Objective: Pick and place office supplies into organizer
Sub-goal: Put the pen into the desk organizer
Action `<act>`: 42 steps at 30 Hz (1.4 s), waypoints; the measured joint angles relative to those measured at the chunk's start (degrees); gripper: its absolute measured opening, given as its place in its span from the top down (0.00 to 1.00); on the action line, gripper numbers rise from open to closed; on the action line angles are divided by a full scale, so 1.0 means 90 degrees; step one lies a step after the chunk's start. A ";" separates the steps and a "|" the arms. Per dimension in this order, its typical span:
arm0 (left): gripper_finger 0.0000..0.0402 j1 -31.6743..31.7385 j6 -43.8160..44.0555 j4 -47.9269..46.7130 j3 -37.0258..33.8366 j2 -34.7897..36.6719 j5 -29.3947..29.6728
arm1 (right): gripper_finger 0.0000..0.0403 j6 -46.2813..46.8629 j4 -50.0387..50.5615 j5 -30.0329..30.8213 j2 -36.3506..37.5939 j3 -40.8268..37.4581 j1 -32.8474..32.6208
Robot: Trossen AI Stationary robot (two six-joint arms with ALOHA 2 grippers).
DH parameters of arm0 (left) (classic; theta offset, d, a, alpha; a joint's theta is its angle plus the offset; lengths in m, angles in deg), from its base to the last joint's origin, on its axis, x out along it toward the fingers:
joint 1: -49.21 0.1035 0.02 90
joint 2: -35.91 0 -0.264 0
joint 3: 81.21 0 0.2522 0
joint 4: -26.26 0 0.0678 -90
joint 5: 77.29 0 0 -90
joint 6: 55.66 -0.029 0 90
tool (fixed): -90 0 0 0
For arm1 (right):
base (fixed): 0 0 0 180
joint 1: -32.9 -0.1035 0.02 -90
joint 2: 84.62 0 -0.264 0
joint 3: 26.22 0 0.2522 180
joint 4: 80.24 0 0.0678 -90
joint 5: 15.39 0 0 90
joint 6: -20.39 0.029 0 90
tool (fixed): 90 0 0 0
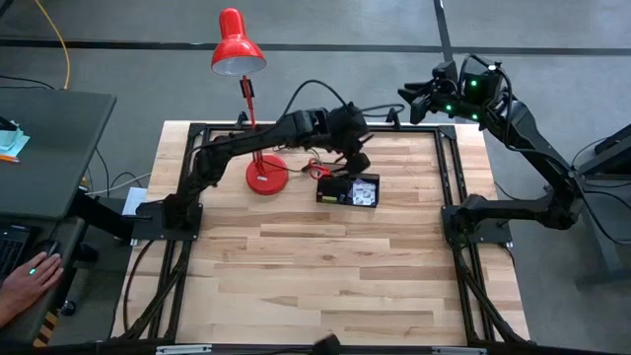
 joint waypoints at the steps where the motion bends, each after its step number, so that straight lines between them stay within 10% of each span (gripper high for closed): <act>1: 0.99 -0.0119 0.0000 0.0148 0.0000 0.0030 0.0143 | 0.67 -0.0001 0.0027 -0.0018 0.0000 0.0000 -0.0009; 11: 1.00 -0.0819 -0.0066 0.0620 -0.0002 0.0229 0.1315 | 0.67 -0.0080 0.0127 -0.0374 0.0005 0.0000 -0.0009; 42: 1.00 -0.1109 0.0068 -0.0554 -0.0387 0.2704 0.1722 | 0.67 -0.0150 -0.0014 -0.0323 0.0019 0.0000 -0.0004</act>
